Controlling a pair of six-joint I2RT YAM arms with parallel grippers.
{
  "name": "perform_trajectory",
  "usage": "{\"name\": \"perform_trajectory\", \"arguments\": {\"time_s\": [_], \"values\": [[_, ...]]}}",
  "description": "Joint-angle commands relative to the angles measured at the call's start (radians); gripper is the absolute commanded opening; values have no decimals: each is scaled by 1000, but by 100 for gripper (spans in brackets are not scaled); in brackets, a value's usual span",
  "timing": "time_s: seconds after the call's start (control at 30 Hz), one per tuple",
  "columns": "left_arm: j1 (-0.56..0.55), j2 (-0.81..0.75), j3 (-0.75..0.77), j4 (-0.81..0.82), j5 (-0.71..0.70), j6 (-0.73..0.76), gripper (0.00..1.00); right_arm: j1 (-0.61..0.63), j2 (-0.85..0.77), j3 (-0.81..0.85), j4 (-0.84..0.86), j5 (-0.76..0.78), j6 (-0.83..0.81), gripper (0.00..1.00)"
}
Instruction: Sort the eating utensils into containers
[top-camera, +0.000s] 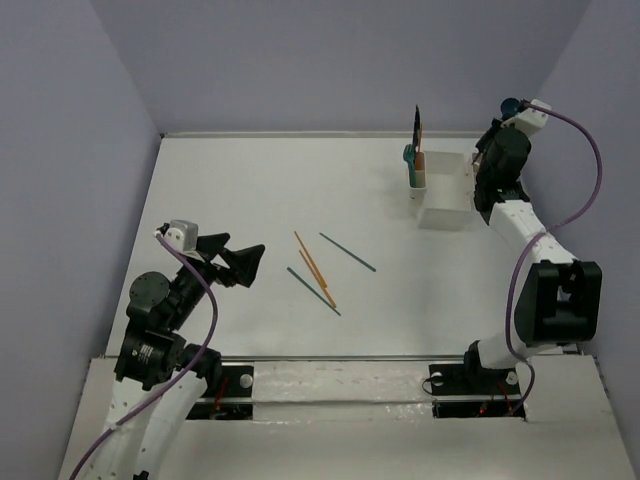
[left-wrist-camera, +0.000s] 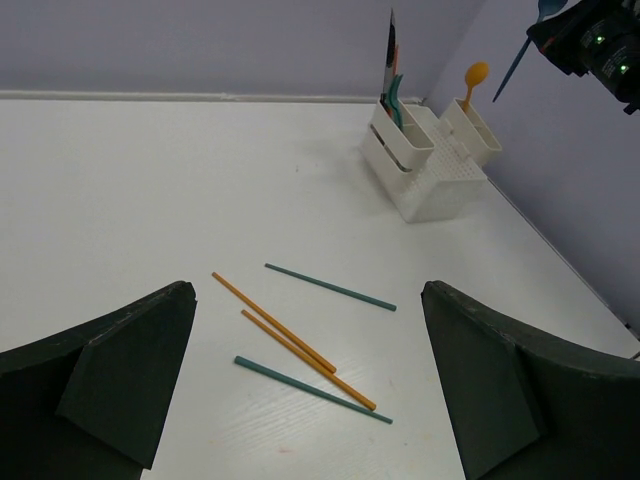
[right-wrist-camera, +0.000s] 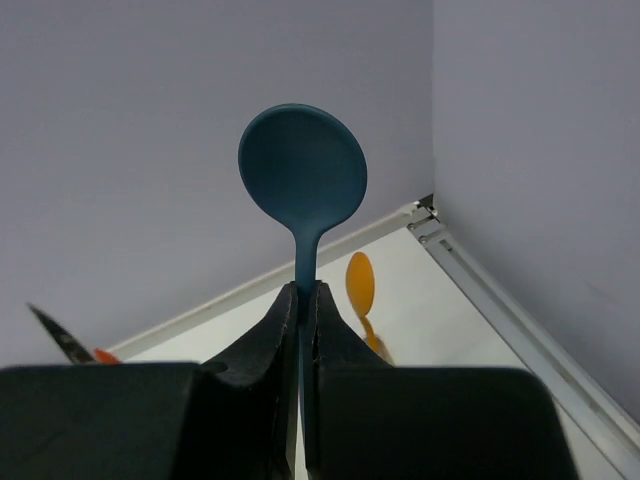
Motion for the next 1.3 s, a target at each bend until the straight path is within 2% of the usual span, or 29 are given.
{"name": "perform_trajectory", "arguments": {"time_s": [0.0,0.2,0.63,0.77,0.93,1.03,1.1,1.2,1.27], "values": [[-6,-8,1,49,4,8,99,-38,64,58,198,57,-94,0],[-6,-3,1,50,-1,10,99,-61,184,103,278,59,-214,0],[-6,10,2,50,-7,10,99,-71,311,122,281,28,-215,0],[-6,6,2,50,-10,10,99,-71,331,98,281,24,-198,3],[-6,3,1,50,-7,11,99,-71,319,57,283,21,-192,16],[-6,-3,1,50,-4,10,99,-71,307,53,264,21,-206,29],[-6,-10,1,50,-4,10,99,-71,296,55,240,25,-214,47],[-6,-13,1,52,-4,11,99,-71,282,76,177,18,-211,64],[-6,-13,1,50,-2,8,99,-71,268,110,128,-1,-197,71]]}}
